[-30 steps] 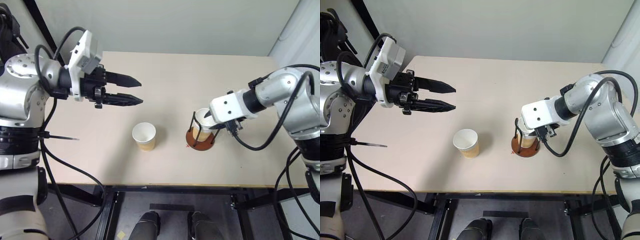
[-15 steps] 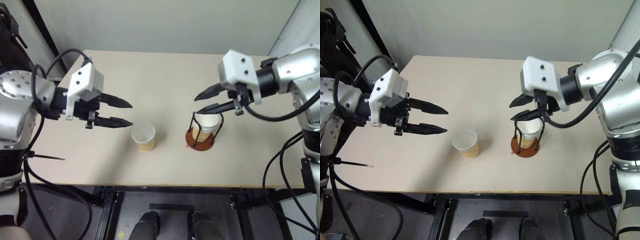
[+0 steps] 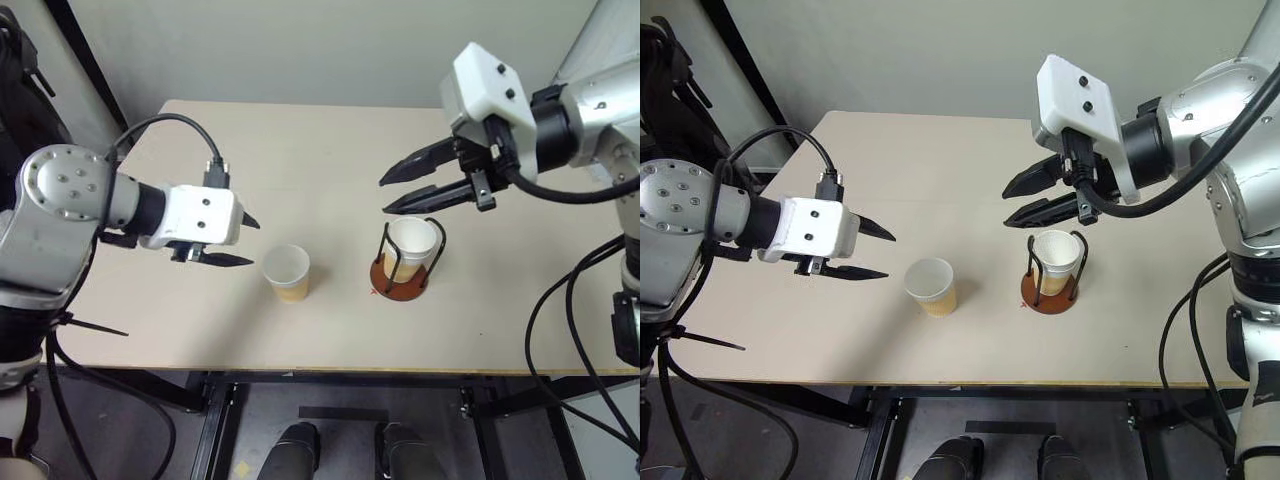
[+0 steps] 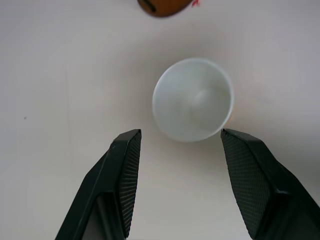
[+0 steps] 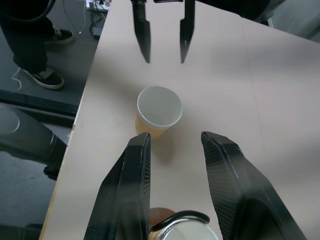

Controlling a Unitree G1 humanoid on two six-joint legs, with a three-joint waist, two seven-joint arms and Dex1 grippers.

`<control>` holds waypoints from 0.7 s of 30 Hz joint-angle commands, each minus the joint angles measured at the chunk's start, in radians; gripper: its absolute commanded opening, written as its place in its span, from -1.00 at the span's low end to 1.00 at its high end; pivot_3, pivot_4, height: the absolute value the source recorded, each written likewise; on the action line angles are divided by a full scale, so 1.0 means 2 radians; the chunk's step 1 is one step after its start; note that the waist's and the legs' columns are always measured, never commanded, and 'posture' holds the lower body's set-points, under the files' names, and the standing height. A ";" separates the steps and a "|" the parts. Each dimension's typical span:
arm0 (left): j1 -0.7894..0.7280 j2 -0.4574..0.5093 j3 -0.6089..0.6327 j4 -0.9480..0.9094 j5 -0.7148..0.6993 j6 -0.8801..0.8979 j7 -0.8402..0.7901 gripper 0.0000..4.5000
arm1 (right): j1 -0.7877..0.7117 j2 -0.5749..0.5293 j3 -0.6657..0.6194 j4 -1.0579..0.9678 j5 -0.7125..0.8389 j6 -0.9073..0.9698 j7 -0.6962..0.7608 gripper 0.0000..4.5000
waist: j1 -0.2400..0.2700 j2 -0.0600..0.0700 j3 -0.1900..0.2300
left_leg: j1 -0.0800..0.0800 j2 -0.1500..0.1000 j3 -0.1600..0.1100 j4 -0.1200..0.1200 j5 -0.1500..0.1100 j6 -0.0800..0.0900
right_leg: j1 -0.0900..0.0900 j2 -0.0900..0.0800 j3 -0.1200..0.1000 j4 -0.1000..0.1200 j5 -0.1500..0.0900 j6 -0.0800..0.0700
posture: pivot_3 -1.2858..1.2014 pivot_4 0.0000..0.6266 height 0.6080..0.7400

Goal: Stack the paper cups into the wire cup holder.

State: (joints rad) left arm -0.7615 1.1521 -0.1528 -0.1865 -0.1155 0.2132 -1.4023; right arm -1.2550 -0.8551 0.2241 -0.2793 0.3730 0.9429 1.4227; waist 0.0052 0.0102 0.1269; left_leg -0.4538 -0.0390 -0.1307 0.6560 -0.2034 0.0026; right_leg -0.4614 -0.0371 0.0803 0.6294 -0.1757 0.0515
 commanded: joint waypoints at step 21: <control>0.033 -0.018 -0.018 -0.003 0.045 0.003 -0.003 -0.82 | 0.007 -0.104 -0.014 0.001 0.037 -0.032 0.053 -0.27 | -0.001 0.000 0.000 | 0.001 0.000 0.000 -0.003 0.001 0.000 | -0.001 0.000 0.000 0.001 0.000 0.000 | 0.03 -0.52 1.00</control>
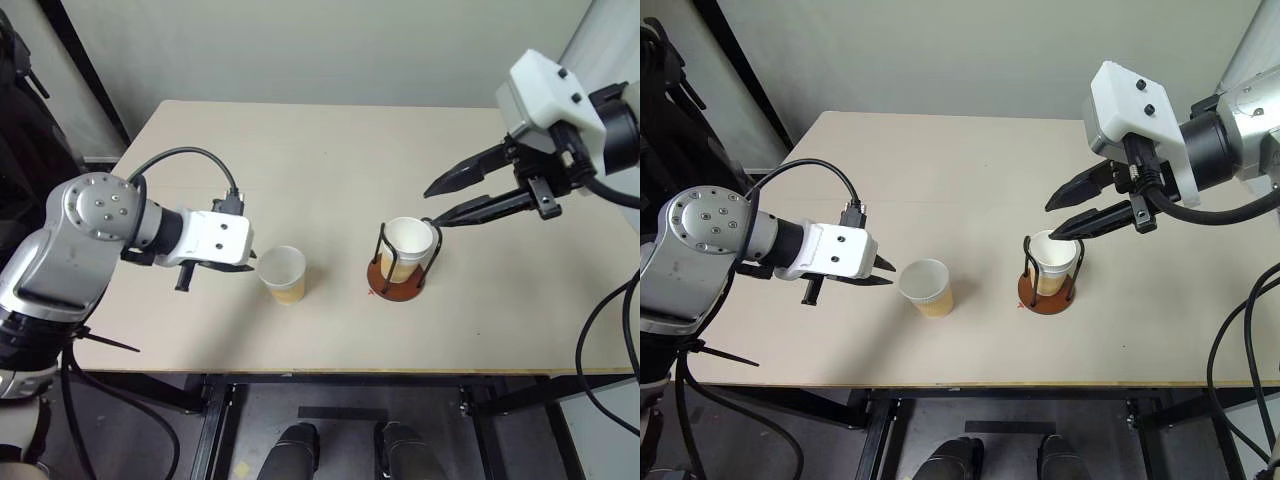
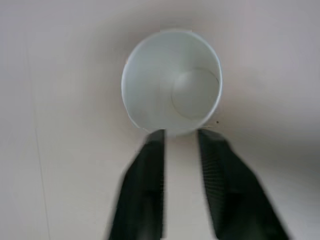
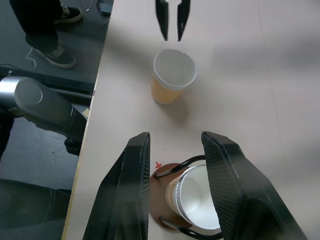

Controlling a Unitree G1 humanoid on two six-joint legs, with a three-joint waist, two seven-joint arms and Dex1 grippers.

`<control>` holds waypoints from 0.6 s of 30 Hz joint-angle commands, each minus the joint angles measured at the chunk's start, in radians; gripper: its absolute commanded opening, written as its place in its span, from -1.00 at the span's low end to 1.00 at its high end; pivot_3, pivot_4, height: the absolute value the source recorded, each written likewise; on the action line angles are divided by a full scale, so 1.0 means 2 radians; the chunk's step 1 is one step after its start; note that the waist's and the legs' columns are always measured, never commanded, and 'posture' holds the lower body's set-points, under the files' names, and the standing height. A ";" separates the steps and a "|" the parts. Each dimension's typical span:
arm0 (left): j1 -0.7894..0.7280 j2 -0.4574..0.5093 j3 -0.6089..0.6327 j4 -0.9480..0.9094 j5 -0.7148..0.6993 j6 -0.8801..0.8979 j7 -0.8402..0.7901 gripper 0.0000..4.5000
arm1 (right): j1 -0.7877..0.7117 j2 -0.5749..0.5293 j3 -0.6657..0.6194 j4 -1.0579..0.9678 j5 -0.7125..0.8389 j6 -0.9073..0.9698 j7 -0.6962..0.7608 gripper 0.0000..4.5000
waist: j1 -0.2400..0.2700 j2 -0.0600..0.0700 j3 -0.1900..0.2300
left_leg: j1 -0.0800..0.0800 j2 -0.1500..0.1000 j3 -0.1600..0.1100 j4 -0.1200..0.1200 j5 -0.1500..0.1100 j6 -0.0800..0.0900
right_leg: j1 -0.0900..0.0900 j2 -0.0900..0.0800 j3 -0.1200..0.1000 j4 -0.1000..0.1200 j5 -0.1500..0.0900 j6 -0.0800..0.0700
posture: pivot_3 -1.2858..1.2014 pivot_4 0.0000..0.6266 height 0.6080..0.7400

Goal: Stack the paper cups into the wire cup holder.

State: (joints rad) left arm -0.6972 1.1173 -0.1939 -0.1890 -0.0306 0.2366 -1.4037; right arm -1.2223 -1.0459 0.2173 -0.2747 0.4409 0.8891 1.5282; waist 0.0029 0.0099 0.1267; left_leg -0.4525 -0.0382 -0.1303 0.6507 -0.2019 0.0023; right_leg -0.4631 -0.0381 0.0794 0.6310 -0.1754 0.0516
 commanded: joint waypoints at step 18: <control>-0.023 -0.011 -0.008 0.012 -0.008 -0.017 -0.047 0.70 | -0.013 -0.016 -0.005 0.003 -0.006 -0.009 -0.001 -0.27 | 0.000 0.000 0.000 | 0.000 0.000 0.000 0.000 0.000 0.000 | 0.000 0.000 0.000 0.000 0.000 0.000 | 0.03 -0.52 1.00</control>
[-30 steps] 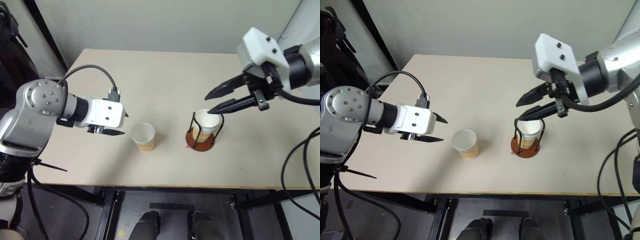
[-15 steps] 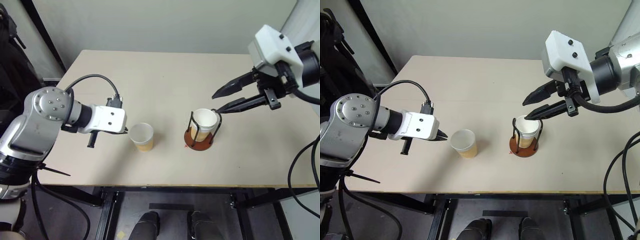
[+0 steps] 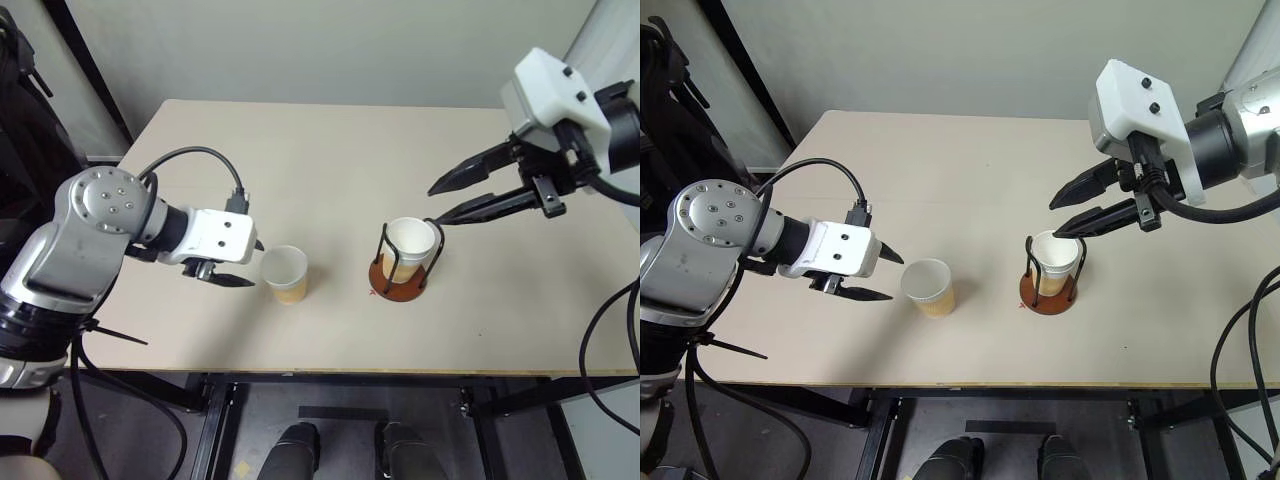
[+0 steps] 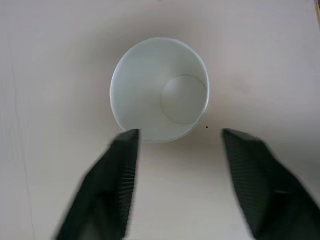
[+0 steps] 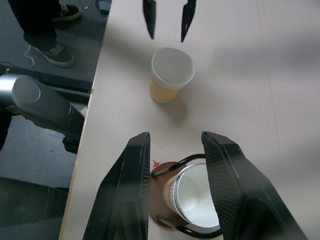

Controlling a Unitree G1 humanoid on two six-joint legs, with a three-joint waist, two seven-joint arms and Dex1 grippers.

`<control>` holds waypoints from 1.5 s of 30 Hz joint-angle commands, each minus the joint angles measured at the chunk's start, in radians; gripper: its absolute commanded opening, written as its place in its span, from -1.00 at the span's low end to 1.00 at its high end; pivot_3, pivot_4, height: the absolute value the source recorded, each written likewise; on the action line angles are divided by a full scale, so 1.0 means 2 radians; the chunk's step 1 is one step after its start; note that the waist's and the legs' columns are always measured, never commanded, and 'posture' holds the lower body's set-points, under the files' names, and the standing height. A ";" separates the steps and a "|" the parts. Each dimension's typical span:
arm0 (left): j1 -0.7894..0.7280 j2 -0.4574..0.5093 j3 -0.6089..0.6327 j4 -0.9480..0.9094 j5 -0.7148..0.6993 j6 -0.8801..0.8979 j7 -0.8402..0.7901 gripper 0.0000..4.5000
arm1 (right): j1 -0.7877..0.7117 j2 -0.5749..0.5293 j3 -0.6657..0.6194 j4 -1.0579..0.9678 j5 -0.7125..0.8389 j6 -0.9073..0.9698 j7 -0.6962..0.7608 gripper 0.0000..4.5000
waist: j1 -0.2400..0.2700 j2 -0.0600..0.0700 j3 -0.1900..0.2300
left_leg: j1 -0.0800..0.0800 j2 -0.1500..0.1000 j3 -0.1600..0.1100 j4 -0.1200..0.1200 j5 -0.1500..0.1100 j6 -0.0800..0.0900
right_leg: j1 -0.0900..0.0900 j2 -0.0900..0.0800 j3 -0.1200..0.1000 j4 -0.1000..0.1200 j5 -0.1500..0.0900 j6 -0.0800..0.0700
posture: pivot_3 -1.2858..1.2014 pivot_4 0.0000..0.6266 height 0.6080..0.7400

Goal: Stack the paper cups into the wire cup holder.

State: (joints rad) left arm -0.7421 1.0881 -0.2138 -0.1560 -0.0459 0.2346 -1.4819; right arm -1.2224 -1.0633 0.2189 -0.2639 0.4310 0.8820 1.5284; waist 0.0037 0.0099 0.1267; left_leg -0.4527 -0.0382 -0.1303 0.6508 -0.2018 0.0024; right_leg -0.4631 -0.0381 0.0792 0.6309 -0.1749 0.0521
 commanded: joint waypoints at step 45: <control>-0.146 -0.038 -0.058 0.106 -0.100 -0.008 -0.066 -0.99 | 0.062 -0.035 -0.015 0.086 -0.024 -0.105 0.029 -0.27 | 0.001 0.000 0.000 | -0.001 0.000 0.000 0.006 0.000 0.001 | 0.000 0.000 0.000 0.005 0.000 0.001 | 0.03 -0.52 1.00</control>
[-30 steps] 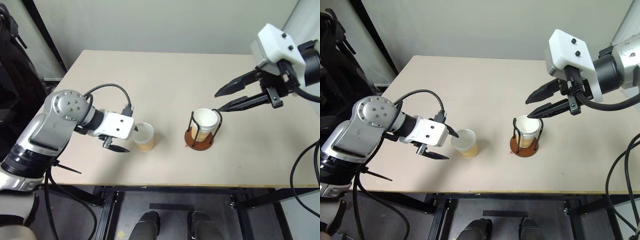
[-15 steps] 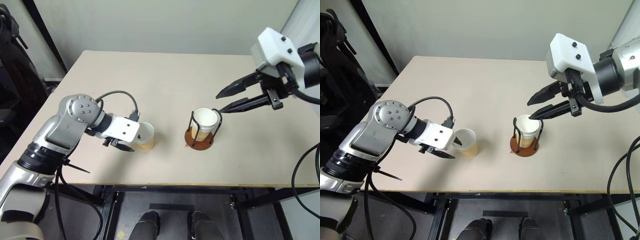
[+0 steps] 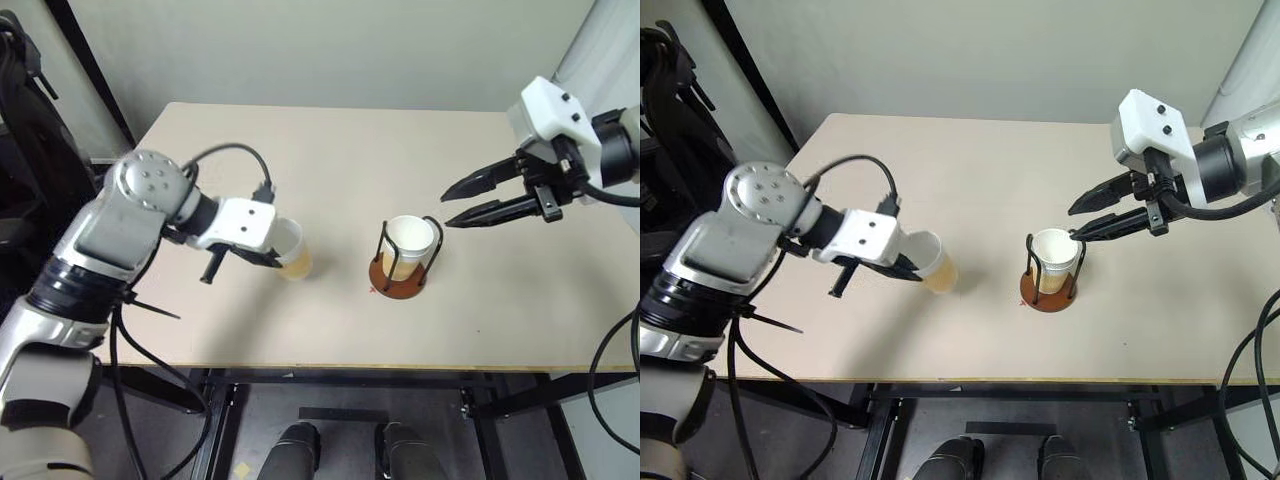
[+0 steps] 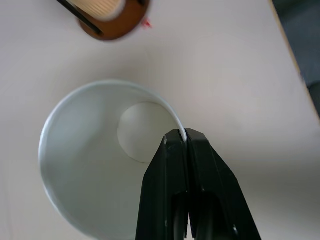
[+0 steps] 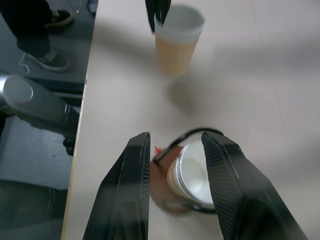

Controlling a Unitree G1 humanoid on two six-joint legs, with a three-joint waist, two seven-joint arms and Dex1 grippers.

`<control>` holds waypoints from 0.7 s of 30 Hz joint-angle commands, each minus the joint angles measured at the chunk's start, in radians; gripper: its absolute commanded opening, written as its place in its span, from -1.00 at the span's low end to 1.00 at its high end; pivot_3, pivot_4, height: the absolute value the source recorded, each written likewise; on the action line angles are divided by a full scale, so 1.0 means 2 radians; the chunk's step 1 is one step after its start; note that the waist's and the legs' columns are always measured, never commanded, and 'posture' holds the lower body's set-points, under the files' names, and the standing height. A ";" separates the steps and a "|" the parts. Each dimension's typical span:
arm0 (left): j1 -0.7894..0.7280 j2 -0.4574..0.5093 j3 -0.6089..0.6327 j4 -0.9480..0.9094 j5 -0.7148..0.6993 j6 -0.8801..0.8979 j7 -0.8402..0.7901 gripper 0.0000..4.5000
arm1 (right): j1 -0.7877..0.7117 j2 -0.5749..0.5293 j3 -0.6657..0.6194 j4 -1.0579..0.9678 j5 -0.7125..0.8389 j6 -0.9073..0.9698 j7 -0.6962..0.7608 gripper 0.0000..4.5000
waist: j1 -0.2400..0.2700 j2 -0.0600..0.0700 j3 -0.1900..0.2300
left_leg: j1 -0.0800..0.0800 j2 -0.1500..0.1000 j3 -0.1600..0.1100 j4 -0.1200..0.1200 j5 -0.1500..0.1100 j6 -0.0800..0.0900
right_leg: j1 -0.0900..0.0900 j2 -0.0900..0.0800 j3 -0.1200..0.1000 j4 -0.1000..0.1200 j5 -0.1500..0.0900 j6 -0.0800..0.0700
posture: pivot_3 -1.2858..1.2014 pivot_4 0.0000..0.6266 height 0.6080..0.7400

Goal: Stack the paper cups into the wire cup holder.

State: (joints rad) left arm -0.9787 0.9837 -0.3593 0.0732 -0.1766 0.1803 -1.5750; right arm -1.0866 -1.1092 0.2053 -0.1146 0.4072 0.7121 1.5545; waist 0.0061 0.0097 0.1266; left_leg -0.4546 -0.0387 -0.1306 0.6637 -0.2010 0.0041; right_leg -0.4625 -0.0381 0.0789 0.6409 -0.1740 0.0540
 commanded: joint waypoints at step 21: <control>-0.255 -0.083 -0.132 0.135 -0.146 -0.016 -0.020 -0.99 | -0.001 -0.056 -0.066 0.000 -0.039 -0.017 0.006 -0.27 | 0.002 0.000 0.000 | -0.003 0.000 0.000 0.000 -0.001 0.002 | 0.000 -0.001 0.000 -0.007 0.001 0.004 | 0.03 -0.52 1.00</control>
State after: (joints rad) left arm -1.4515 0.8189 -0.6111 0.3161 -0.4518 0.1975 -1.5788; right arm -1.0606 -1.1933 0.1386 -0.0675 0.3064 0.6555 1.5811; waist 0.0101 0.0105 0.1270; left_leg -0.4622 -0.0389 -0.1302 0.6640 -0.2034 0.0079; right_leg -0.4618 -0.0394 0.0785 0.6267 -0.1705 0.0633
